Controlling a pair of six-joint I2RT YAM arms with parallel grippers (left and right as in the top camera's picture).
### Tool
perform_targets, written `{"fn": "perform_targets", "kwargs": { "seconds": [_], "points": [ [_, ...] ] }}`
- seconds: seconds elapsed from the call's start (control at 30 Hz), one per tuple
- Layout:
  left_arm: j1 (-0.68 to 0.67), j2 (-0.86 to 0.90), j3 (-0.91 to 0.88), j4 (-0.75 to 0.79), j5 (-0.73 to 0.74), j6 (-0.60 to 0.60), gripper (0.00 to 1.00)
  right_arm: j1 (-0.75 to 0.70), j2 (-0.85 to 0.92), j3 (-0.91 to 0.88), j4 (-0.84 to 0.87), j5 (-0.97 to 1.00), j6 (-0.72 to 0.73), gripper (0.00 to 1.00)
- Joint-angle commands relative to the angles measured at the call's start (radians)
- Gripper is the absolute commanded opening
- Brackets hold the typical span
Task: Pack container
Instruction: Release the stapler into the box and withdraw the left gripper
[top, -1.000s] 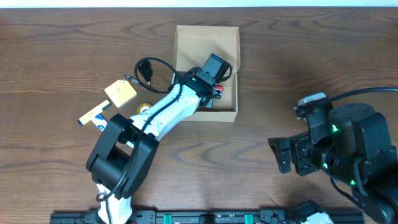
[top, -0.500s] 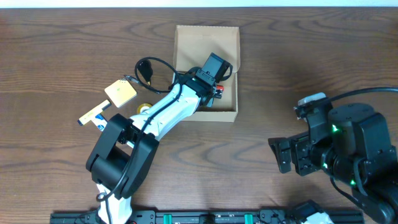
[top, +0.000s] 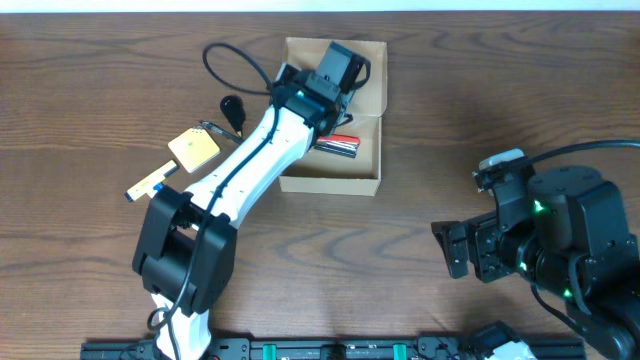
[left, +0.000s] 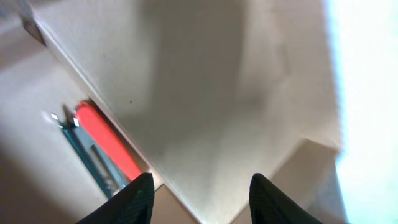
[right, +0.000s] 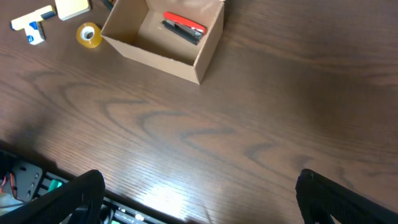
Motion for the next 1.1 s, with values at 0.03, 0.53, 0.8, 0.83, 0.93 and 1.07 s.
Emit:
{"fn": "perform_targets", "kwargs": {
  "seconds": [0.03, 0.53, 0.8, 0.83, 0.93, 1.07],
  "points": [
    [0.006, -0.006, 0.115, -0.097, -0.005, 0.199, 0.50, -0.007, -0.001, 0.013, -0.002, 0.014, -0.011, 0.99],
    [0.054, -0.023, 0.422, -0.771, -0.185, 0.481, 0.50, -0.007, -0.001, 0.013, -0.002, 0.014, -0.011, 0.99],
    [0.108, -0.072, 0.422, -0.885, -0.221, 0.631, 0.61, -0.007, -0.001, 0.013, -0.002, 0.014, -0.011, 0.99],
    [0.117, -0.073, 0.422, -0.890, -0.221, 0.669, 0.67, -0.007, -0.001, 0.013, -0.002, 0.014, -0.011, 0.99],
    [0.151, -0.073, 0.422, -0.900, -0.206, 0.766, 0.75, -0.007, -0.001, 0.013, -0.002, 0.014, -0.011, 0.99],
    [0.206, -0.073, 0.422, -0.914, -0.196, 0.811, 0.85, -0.007, -0.001, 0.013, -0.002, 0.014, -0.011, 0.99]
  ]
}}
